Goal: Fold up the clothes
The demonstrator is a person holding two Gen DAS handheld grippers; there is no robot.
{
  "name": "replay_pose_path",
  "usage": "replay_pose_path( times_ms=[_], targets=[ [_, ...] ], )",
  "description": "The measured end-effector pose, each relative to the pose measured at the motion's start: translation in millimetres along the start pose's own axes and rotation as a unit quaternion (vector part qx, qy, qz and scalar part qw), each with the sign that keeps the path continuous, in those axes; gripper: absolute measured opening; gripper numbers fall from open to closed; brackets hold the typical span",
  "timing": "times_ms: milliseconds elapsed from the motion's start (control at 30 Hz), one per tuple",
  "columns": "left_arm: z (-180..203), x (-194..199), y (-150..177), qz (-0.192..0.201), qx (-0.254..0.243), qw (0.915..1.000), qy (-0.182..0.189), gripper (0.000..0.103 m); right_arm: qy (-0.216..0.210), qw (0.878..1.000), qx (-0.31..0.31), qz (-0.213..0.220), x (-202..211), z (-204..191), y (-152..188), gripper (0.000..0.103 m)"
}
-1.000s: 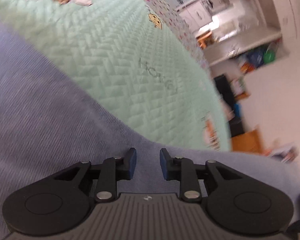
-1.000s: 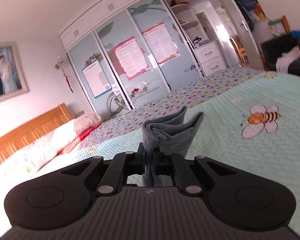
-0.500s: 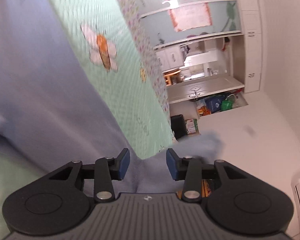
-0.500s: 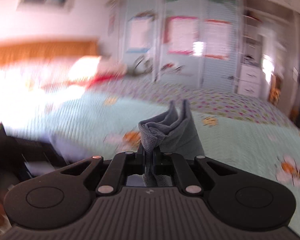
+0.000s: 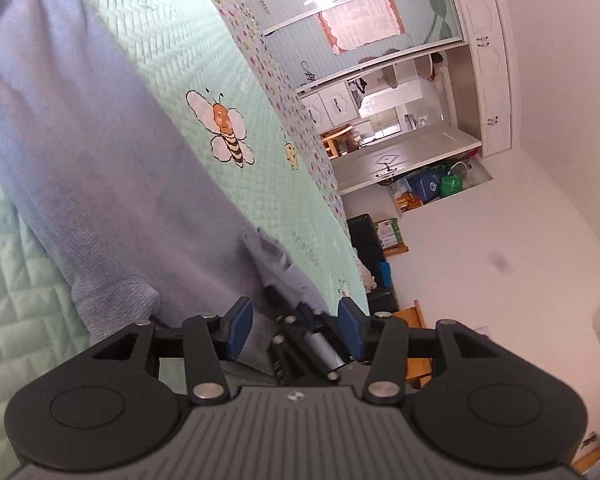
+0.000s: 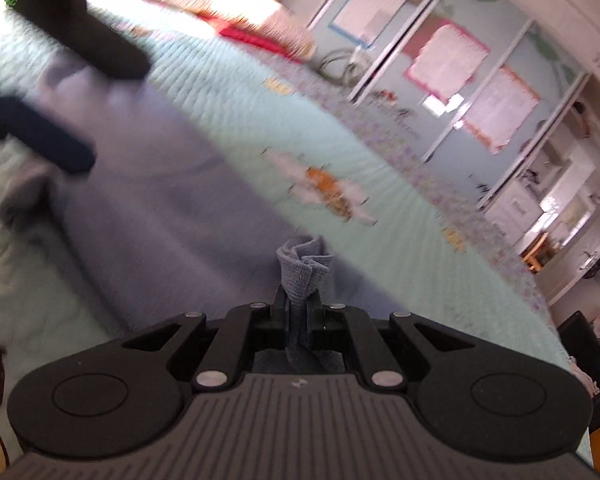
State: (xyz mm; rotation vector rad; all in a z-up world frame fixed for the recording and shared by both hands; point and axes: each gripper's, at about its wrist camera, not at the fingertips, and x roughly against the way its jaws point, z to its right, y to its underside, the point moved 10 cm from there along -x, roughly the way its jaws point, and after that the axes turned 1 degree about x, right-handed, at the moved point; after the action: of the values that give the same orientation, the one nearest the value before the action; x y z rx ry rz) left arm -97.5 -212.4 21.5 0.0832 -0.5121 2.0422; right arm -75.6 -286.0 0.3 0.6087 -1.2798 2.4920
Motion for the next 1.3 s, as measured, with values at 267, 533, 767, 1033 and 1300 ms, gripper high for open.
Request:
replay_pose_path(
  times_ms=[267, 533, 767, 1033, 1300],
  targets=[
    [-4.2, -9.2, 9.8, -0.015, 0.000, 0.9998, -0.016, 0.051, -0.028, 0.999, -0.025, -0.020, -26.9, -2.3, 17.1, 0.009],
    [7.8, -21.4, 11.6, -0.020, -0.019, 0.9987, -0.043, 0.053, -0.080, 0.991, -0.088, 0.066, 4.1, 12.1, 5.1, 0.052],
    [42.1, -53.9, 10.2, -0.033, -0.075, 0.9945, -0.065, 0.054, -0.112, 0.919, -0.372, 0.070, 45.6, 97.6, 49.5, 0.011],
    [64.1, -147.9, 7.5, -0.052, -0.159, 0.9805, -0.103, 0.053, -0.126, 0.833, -0.534, 0.063, 47.6, 149.5, 98.6, 0.000],
    [-28.3, -131.8, 5.6, -0.027, -0.074, 0.9777, -0.194, 0.003, -0.188, 0.784, -0.592, 0.011, 4.6, 114.5, 163.8, 0.000]
  ],
)
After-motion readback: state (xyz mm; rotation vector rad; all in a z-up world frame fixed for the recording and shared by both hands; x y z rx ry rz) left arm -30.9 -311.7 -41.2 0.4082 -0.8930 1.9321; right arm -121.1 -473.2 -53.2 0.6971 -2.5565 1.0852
